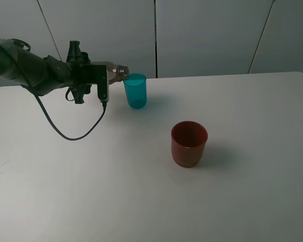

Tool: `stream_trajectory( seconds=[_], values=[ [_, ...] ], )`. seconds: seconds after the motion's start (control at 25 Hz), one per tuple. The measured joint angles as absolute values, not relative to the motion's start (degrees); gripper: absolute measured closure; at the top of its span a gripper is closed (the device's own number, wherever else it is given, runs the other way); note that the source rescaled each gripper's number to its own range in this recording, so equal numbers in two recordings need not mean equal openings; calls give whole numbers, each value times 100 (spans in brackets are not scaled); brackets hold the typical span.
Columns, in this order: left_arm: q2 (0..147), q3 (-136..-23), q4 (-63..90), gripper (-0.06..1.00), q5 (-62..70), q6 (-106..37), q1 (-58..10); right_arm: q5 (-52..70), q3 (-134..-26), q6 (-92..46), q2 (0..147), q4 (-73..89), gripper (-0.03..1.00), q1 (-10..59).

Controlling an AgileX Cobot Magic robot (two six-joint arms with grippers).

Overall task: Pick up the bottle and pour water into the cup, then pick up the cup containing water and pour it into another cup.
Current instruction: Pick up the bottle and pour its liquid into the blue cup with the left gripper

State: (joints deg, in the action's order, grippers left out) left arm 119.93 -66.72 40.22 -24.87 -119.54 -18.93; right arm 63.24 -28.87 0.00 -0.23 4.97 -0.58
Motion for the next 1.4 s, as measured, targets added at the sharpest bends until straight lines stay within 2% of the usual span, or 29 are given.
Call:
stream_trajectory(
  seconds=[0.64, 1.4],
  values=[
    [12243, -7088, 4202, 92, -2498, -12093, -1988, 6324, -2887, -39, -23, 497, 2, -58],
    [12243, -7147, 3711, 92, -2498, -12105, -1988, 6324, -2887, 0, -23, 497, 2, -58]
  ],
)
